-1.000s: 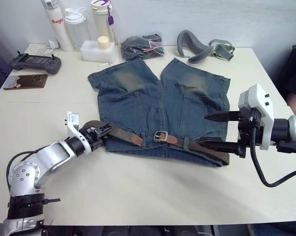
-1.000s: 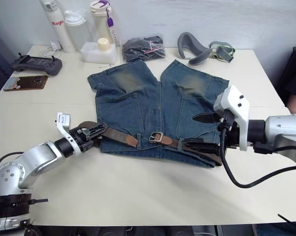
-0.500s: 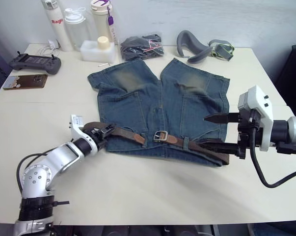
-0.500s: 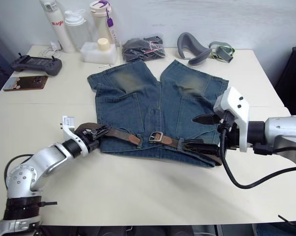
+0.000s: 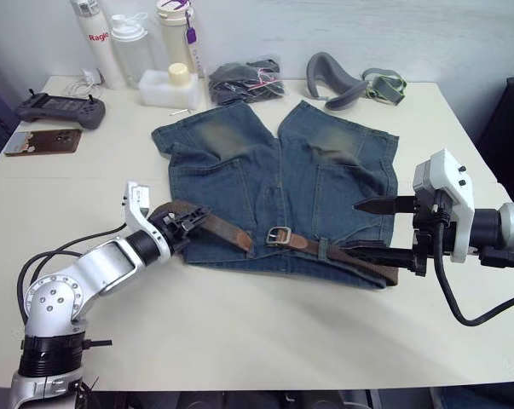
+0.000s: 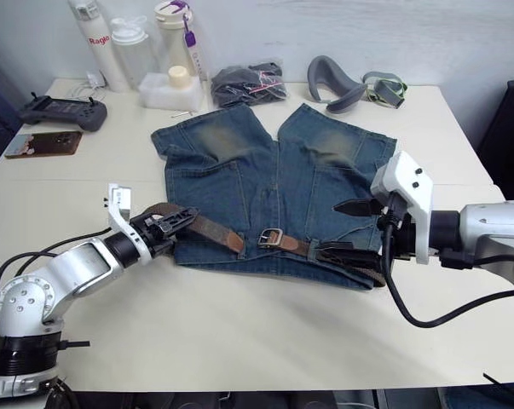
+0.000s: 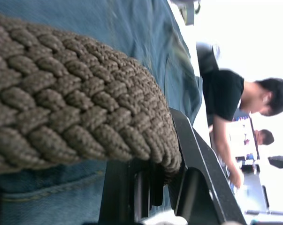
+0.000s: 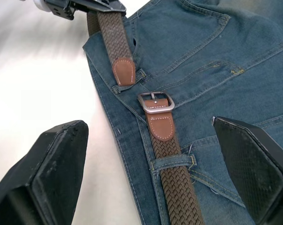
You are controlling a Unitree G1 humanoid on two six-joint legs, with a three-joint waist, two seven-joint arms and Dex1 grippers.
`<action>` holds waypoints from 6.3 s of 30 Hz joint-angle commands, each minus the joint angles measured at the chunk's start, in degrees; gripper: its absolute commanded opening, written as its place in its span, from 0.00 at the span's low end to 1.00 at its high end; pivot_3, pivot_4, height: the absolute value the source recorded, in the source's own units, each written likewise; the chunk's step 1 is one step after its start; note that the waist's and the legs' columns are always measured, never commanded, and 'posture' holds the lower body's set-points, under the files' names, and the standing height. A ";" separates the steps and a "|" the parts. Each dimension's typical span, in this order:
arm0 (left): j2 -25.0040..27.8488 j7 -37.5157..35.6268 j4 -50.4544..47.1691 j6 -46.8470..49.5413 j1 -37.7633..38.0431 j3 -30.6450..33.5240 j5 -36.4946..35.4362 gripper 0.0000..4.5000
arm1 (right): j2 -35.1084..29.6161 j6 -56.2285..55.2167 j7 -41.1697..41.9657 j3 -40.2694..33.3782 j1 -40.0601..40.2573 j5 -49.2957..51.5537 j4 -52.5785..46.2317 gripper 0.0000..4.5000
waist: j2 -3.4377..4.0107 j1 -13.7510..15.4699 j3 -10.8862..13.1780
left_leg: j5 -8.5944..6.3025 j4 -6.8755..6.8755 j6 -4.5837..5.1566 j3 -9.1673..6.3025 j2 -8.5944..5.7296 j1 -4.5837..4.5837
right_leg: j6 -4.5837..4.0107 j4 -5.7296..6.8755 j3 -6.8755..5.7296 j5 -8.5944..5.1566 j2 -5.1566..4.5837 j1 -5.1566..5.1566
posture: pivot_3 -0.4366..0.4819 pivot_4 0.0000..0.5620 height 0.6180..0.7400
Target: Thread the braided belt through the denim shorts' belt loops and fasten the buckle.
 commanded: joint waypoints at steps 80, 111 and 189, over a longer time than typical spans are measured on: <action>12.36 -3.63 18.13 16.33 -19.05 2.17 -0.14 0.00 | 31.10 -21.94 -1.81 46.88 -20.02 -45.05 24.81 0.01 | -0.09 -1.49 0.04 | 0.12 0.18 -0.10 0.12 -0.04 0.00 | 0.01 0.68 -0.16 0.00 0.04 -0.35 | 0.48 0.27 1.00; 11.76 -6.90 15.77 15.57 -16.40 5.02 8.14 0.00 | 47.50 -28.13 5.83 27.69 -7.44 -29.79 28.65 0.01 | -0.24 -1.51 -0.05 | 0.05 0.04 -0.27 0.13 0.00 0.03 | -0.06 0.71 -0.19 -0.04 0.03 -0.38 | 0.48 0.27 1.00; -7.20 14.44 0.18 7.17 -6.18 -17.68 2.50 0.00 | 12.69 -8.32 5.37 20.19 -4.57 -22.86 0.94 0.01 | -0.31 0.28 -0.01 | 0.03 0.15 -0.09 -0.02 -0.11 0.02 | -0.08 0.53 -0.07 -0.05 -0.01 -0.15 | 0.48 0.27 1.00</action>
